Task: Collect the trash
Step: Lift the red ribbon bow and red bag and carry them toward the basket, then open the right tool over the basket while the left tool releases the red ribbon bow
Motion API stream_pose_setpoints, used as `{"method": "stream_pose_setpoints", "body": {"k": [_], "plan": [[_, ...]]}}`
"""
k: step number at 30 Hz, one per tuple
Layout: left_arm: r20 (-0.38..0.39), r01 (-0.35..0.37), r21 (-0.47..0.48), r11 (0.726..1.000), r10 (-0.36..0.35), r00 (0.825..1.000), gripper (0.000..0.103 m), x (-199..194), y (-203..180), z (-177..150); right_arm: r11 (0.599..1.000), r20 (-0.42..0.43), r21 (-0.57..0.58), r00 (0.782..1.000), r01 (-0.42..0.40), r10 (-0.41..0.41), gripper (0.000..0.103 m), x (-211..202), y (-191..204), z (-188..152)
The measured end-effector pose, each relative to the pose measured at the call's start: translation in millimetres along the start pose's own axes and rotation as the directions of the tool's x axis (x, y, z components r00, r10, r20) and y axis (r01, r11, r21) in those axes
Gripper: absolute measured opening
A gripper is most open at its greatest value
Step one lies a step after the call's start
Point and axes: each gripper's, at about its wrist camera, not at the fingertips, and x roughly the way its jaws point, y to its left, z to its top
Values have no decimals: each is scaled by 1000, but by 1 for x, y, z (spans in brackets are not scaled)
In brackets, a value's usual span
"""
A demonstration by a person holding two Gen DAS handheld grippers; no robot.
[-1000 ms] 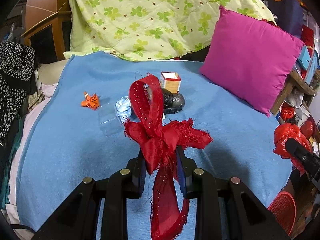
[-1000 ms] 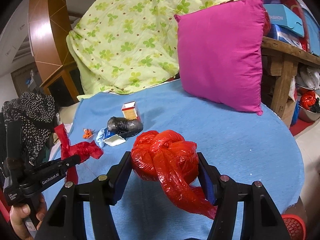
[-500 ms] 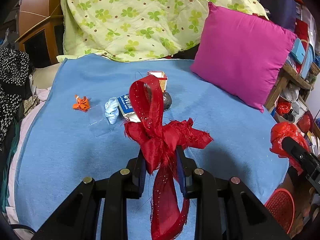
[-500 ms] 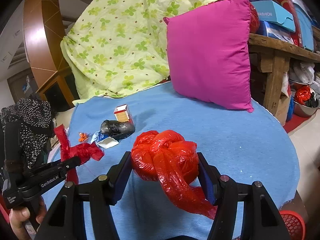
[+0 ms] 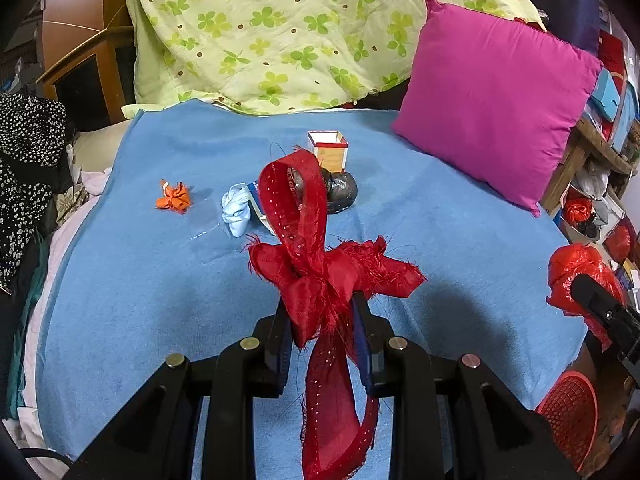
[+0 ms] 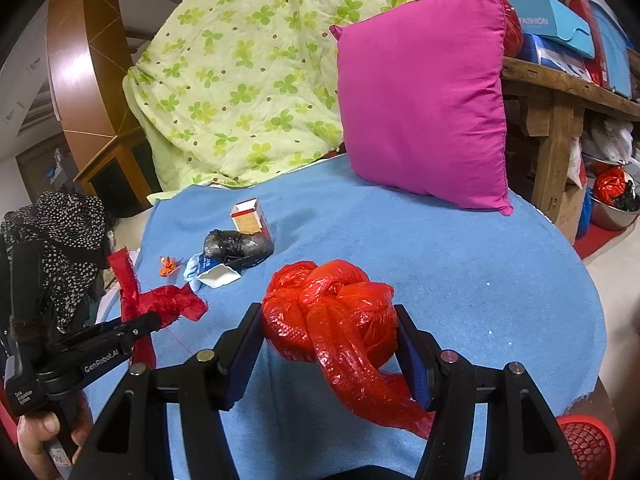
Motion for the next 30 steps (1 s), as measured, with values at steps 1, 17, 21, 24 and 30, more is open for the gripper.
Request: {"method": "stream_pose_setpoints", "body": {"k": [1,17,21,24,30], "plan": [[0,2,2,1000,-2,1000,29,0,-1,-1,1000,0,0,1000,3,-3,65,-1,-1,0],[9,75,58,995,-76,997,29,-7,-36,-1,995,8,51,996,90,-91,65,-30,-39,-16],[0,140,105,985,-141,990,29,-14,-66,-9,984,10,103,989,147,-149,65,-56,-67,-28],[-11,192,170,967,-193,981,29,-21,-96,-19,970,6,132,979,203,-206,65,-78,-89,-42],[-50,300,258,918,-298,953,29,-37,-153,-33,924,-59,195,944,330,-325,65,-116,-139,-84]]}}
